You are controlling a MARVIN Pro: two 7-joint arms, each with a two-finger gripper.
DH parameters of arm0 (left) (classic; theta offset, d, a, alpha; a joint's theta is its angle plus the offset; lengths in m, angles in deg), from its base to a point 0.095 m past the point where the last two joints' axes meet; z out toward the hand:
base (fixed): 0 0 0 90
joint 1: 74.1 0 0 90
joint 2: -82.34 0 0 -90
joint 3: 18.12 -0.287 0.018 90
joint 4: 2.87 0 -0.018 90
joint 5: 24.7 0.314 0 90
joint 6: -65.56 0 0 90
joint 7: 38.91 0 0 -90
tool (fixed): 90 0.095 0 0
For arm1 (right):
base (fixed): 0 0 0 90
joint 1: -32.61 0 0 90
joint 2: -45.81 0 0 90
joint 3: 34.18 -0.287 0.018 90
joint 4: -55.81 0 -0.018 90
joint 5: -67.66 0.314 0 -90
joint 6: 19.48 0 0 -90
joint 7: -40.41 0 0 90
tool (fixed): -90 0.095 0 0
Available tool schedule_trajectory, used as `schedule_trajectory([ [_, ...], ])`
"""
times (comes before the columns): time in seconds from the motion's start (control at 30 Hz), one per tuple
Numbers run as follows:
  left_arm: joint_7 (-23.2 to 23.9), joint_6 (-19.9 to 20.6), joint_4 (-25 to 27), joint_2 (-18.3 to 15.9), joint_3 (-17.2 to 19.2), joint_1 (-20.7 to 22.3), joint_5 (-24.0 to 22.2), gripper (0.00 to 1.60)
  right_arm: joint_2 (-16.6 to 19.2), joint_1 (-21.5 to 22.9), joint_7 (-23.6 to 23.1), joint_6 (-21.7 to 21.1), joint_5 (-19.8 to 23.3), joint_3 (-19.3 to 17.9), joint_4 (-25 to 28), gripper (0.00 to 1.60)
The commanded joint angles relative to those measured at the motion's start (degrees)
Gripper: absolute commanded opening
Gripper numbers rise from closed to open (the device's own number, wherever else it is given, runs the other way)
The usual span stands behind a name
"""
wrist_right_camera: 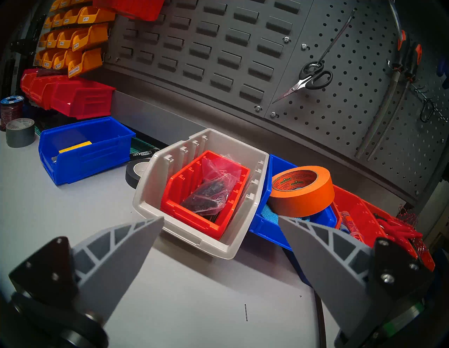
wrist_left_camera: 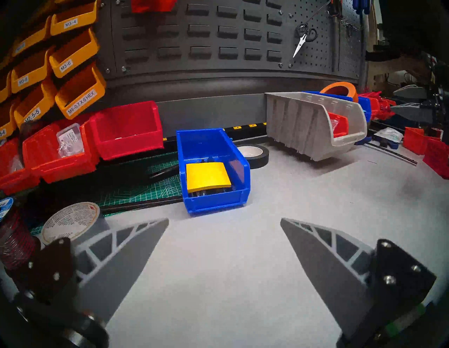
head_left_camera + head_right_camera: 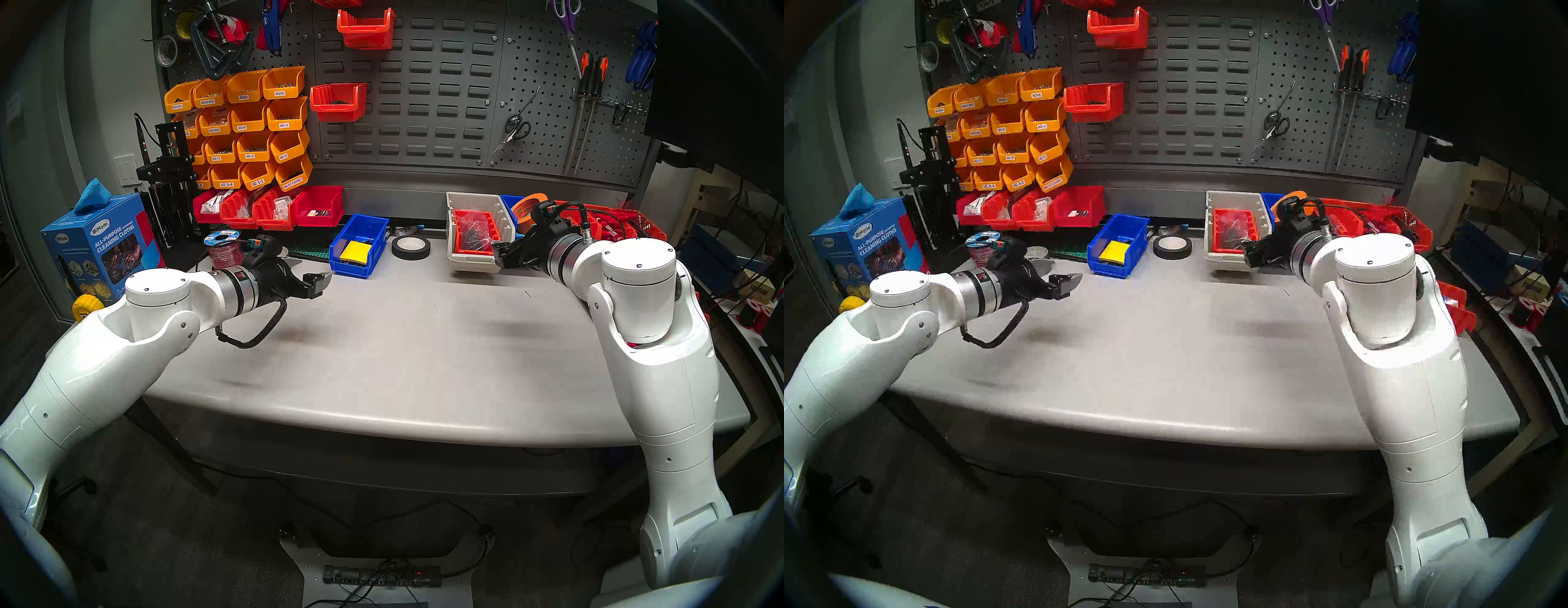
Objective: Hang all the unorganized tool boxes onto the wall
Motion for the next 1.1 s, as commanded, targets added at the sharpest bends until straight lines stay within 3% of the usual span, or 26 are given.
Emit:
schedule_trajectory([
  [0.0, -5.1, 0.5, 1.4, 6.1, -2.5, 6.0, 0.7, 1.60, -0.1, 0.7, -0.1, 0.2, 0.1, -0.1, 0.5, 1.60],
  [0.47, -14.0, 4.4, -4.6, 16.3, -7.2, 13.5, 3.2, 1.60, -0.1, 0.7, -0.1, 0.2, 0.1, -0.1, 0.6, 1.60],
  [1.07, -16.7, 4.7, -9.0, 20.5, -8.8, 15.9, 4.6, 1.60, -0.1, 0.7, -0.1, 0.1, 0.1, -0.1, 0.6, 1.60],
])
